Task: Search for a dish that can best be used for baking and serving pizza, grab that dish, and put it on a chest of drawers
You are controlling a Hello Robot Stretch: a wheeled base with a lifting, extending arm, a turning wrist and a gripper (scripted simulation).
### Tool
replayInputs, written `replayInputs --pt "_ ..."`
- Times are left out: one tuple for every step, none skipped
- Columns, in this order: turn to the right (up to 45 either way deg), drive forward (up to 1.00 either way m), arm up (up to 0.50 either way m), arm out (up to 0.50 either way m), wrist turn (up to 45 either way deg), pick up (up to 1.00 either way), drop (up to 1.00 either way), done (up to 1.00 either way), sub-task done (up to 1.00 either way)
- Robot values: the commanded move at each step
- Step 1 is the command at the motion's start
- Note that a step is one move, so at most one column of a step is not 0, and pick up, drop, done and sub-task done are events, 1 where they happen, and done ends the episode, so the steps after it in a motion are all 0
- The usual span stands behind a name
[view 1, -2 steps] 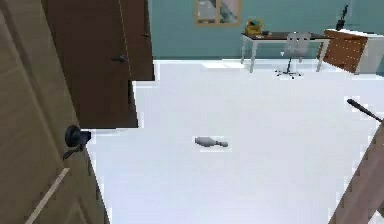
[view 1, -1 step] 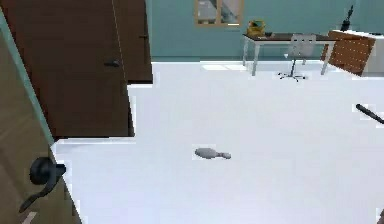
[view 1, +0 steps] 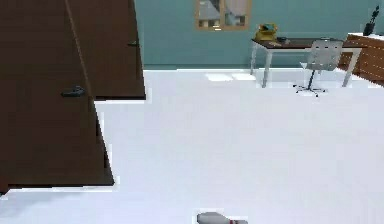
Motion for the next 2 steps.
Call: replayInputs --pt "42.0 0.00 0.00 0.00 0.0 0.00 0.00 0.00 0.00" --pt "0.0 1.00 0.00 0.00 0.0 0.00 0.00 0.00 0.00"
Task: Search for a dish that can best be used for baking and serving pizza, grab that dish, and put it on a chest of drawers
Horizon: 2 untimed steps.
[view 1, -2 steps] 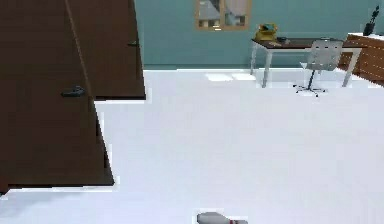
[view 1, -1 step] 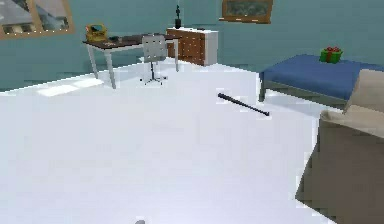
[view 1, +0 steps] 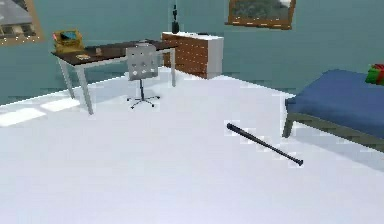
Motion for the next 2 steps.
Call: replayInputs --pt "0.0 1.00 0.00 0.00 0.0 0.00 0.00 0.00 0.00" --pt "3.0 0.00 0.00 0.00 0.0 0.00 0.00 0.00 0.00"
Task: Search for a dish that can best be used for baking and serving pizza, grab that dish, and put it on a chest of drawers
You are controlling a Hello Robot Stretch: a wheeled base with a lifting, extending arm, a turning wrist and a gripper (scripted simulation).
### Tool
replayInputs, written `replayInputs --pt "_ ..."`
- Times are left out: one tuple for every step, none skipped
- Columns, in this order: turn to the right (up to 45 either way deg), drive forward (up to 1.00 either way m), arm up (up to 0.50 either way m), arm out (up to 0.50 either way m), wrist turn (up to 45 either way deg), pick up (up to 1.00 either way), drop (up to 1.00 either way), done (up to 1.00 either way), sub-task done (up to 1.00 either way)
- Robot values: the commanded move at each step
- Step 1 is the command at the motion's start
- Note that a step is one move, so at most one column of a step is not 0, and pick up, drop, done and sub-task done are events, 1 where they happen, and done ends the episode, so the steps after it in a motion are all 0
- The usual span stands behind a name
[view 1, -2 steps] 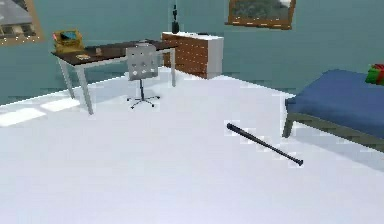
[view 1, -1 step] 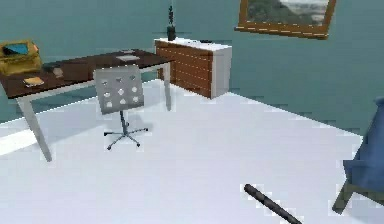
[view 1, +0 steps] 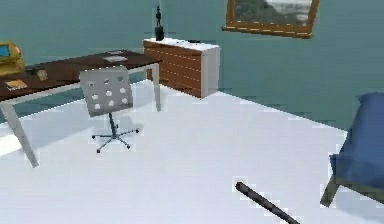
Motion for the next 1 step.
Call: replayInputs --pt "0.0 1.00 0.00 0.00 0.0 0.00 0.00 0.00 0.00"
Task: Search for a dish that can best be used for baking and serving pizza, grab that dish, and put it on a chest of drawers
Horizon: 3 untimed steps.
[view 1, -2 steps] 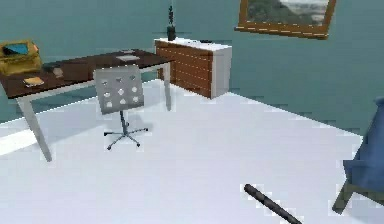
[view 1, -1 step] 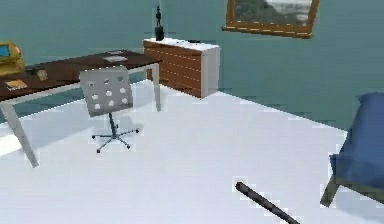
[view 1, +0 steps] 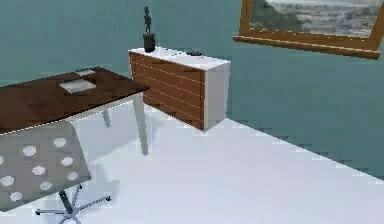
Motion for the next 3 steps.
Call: replayInputs --pt "9.0 0.00 0.00 0.00 0.0 0.00 0.00 0.00 0.00" --pt "0.0 0.10 0.00 0.00 0.0 0.00 0.00 0.00 0.00" --pt "-21.0 0.00 0.00 0.00 0.0 0.00 0.00 0.00 0.00"
